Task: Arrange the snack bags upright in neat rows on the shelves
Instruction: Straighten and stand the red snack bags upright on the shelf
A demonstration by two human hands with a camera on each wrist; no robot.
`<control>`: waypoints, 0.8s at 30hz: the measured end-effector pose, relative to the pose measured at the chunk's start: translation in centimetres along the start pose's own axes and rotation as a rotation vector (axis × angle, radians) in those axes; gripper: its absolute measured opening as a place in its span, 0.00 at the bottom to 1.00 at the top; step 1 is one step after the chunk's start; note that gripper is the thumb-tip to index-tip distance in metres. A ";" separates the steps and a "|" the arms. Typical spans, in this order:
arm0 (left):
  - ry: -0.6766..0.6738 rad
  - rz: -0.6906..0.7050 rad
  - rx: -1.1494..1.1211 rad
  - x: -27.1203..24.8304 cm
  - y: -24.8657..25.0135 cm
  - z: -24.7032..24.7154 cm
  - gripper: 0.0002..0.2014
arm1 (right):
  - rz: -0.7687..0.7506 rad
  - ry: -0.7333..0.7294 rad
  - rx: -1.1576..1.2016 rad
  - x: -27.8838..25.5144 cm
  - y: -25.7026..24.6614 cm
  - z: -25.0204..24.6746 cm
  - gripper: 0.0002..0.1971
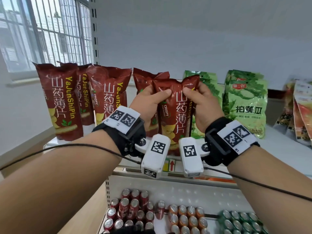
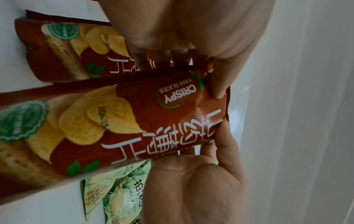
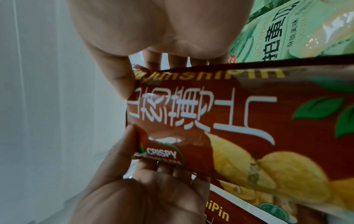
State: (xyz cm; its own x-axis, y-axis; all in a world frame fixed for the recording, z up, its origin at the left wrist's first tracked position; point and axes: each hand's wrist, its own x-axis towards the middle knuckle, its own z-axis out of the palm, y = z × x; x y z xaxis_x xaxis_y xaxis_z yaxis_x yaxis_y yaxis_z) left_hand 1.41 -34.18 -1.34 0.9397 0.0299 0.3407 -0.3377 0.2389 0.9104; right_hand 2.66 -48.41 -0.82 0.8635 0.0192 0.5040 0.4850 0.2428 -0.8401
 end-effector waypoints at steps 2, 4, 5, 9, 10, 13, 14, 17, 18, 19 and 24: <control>0.008 0.011 0.016 0.0 0.2 -0.2 0.11 | -0.003 -0.031 -0.040 -0.2 -0.2 0.0 0.09; 0.006 0.020 0.034 -0.1 0.2 -0.5 0.11 | 0.016 -0.091 -0.094 -0.7 -0.1 -0.3 0.12; 0.002 0.022 0.030 -0.2 0.2 -0.6 0.11 | 0.039 -0.118 -0.110 -0.9 0.0 -0.6 0.17; -0.032 0.019 0.011 -0.4 0.1 -0.5 0.13 | 0.130 -0.142 -0.179 -1.9 0.9 -1.1 0.23; -0.056 0.013 -0.003 -0.5 0.0 -0.4 0.14 | 0.125 -0.111 -0.198 -2.0 0.9 -1.2 0.21; -0.153 -0.054 -0.029 -1.1 -0.8 -0.4 0.25 | 0.105 0.025 -0.178 -2.1 0.7 -1.7 0.16; -0.185 -0.084 0.004 -1.2 -1.1 -0.6 0.30 | 0.106 0.069 -0.149 -2.0 0.6 -1.9 0.15; -0.269 -0.189 0.139 -1.3 -2.0 -1.2 0.32 | 0.121 0.150 -0.100 -2.0 0.0 -2.1 0.15; -0.292 -0.209 0.176 -1.4 -2.1 -1.2 0.26 | 0.126 0.170 -0.092 -2.1 -0.1 -2.1 0.17; -0.301 -0.213 0.206 -1.4 -2.3 -1.1 0.19 | 0.133 0.188 -0.079 -2.2 -0.3 -2.0 0.20; -0.235 -0.185 0.104 -0.7 -2.3 -0.2 0.14 | 0.191 0.177 -0.045 -3.7 -0.3 -2.4 0.26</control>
State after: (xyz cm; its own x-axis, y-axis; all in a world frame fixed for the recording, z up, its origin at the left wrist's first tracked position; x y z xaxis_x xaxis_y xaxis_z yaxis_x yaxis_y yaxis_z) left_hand 1.55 -34.60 -3.72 0.9514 -0.2333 0.2011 -0.1774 0.1186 0.9770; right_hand -0.37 -50.90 -2.95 0.9489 -0.1107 0.2955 0.3128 0.2074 -0.9269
